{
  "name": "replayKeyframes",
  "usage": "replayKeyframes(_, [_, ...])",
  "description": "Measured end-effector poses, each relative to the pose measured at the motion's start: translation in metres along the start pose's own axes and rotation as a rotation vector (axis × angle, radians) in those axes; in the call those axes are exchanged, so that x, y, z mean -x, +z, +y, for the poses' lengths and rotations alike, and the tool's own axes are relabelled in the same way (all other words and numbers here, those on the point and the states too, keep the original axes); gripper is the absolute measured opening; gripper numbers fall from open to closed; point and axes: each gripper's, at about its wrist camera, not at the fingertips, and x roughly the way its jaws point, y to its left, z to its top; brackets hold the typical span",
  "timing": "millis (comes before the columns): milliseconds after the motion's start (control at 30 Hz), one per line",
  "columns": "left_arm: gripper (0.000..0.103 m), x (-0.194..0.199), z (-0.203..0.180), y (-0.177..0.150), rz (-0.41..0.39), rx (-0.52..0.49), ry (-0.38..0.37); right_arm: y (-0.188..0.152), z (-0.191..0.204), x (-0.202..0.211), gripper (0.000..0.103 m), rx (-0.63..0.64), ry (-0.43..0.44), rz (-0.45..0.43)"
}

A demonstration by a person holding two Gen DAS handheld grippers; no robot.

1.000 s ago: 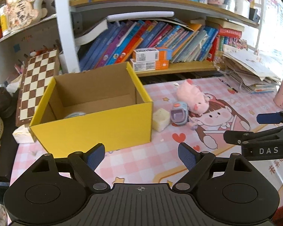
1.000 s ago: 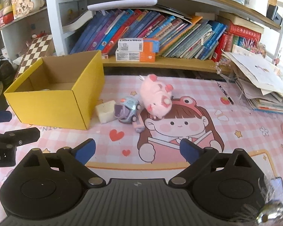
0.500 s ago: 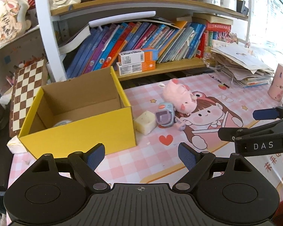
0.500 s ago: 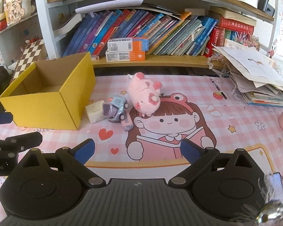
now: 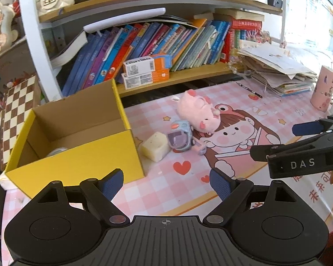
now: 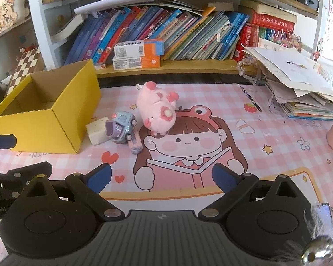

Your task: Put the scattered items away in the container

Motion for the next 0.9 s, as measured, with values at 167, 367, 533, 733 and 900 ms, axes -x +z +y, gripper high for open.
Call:
replayKeyframes(167, [0.087,-0.007,-0.008,0.003,-0.006,-0.048,-0.012,0.004,-0.006,-0.01,0.098,-0.014,-0.001,0.01])
replayKeyframes(367, [0.087,-0.019,-0.014,0.009,-0.015,-0.093,-0.023,0.008,-0.015,-0.023,0.098,-0.033,0.002,0.031])
replayKeyframes(533, [0.086,-0.035,-0.016,0.014,-0.001,-0.102,-0.027,0.012,-0.023,-0.034,0.098,-0.05,0.016,0.046])
replayKeyframes(733, [0.086,-0.053,-0.021,0.021,0.009,-0.119,-0.026,0.017,-0.032,-0.047,0.098,-0.069,0.032,0.064])
replayKeyframes(900, [0.086,-0.066,-0.027,0.025,0.022,-0.145,-0.028,0.022,-0.037,-0.062,0.098,-0.077,0.045,0.079])
